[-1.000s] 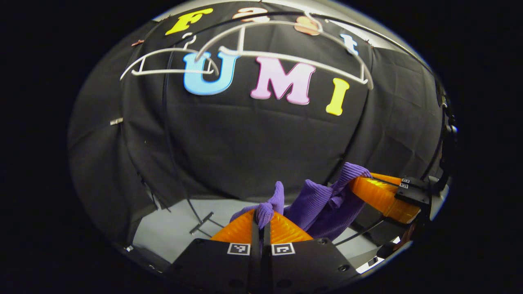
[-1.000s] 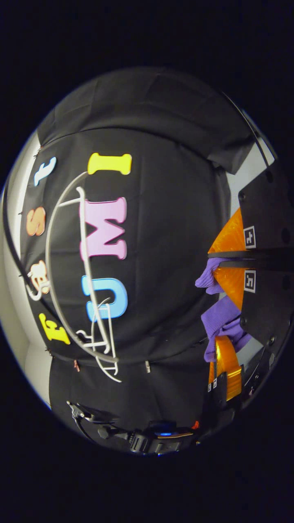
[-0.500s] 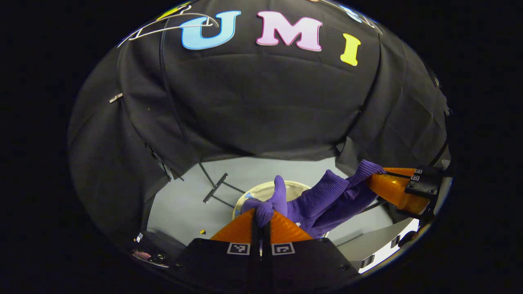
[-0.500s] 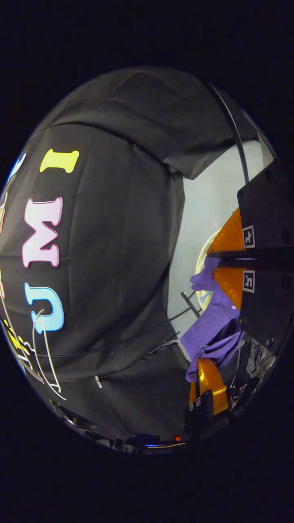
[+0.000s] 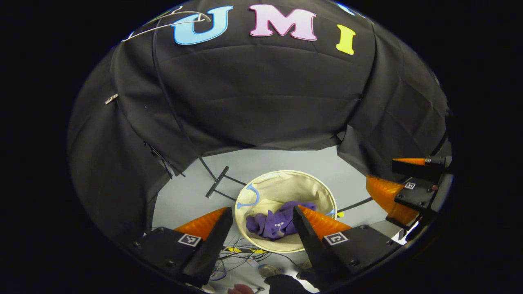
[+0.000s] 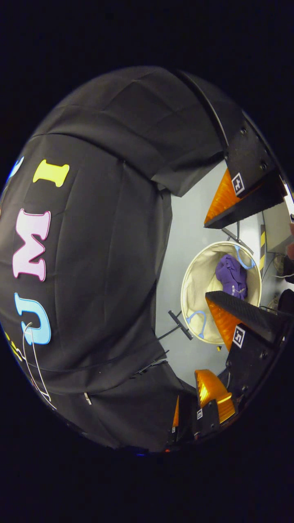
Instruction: Grasp the clothes on the hanger with both hands and then place them into the laundry hamper below.
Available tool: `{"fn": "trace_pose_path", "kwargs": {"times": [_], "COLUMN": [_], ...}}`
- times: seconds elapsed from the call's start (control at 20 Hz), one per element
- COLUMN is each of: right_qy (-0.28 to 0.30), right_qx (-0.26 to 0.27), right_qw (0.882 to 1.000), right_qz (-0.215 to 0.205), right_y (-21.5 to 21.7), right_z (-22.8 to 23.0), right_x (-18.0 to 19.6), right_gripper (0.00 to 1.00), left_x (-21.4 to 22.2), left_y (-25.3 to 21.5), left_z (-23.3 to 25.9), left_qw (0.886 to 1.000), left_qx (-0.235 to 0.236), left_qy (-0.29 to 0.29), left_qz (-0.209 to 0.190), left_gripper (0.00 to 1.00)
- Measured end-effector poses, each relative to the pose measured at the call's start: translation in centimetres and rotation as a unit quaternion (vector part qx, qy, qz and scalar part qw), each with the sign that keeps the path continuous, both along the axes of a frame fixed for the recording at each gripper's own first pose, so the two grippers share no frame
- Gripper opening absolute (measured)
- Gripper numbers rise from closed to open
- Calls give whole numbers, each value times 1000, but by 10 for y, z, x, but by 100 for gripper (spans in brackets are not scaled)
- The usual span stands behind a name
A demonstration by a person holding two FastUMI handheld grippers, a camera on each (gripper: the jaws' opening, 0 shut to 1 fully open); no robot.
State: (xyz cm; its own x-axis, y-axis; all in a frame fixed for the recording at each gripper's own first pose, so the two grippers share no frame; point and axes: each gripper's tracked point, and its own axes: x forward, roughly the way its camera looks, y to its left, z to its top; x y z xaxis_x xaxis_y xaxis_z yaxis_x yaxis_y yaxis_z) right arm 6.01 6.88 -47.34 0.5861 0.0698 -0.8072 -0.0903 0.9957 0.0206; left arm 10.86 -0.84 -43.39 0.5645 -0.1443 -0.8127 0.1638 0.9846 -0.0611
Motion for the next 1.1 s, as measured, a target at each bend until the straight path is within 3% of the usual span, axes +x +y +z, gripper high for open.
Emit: {"fn": "trace_pose_path", "kwargs": {"times": [0.3, 0.65, 1.1], "right_qy": [-29, -139, -266], "right_qx": [17, 18, 24], "right_qw": [999, 990, 963], "right_qz": [-16, -19, -35], "right_y": [6, 4, -4], "right_z": [32, 132, 272], "right_x": [6, 30, 38], "right_gripper": [99, 99, 98], "left_x": [7, 11, 8], "left_y": [8, 12, 16], "left_z": [36, 105, 258], "left_qw": [999, 992, 963], "left_qx": [-10, -27, -47], "left_qy": [-39, -117, -264], "left_qz": [13, 26, 37], "left_gripper": [96, 96, 96]}}
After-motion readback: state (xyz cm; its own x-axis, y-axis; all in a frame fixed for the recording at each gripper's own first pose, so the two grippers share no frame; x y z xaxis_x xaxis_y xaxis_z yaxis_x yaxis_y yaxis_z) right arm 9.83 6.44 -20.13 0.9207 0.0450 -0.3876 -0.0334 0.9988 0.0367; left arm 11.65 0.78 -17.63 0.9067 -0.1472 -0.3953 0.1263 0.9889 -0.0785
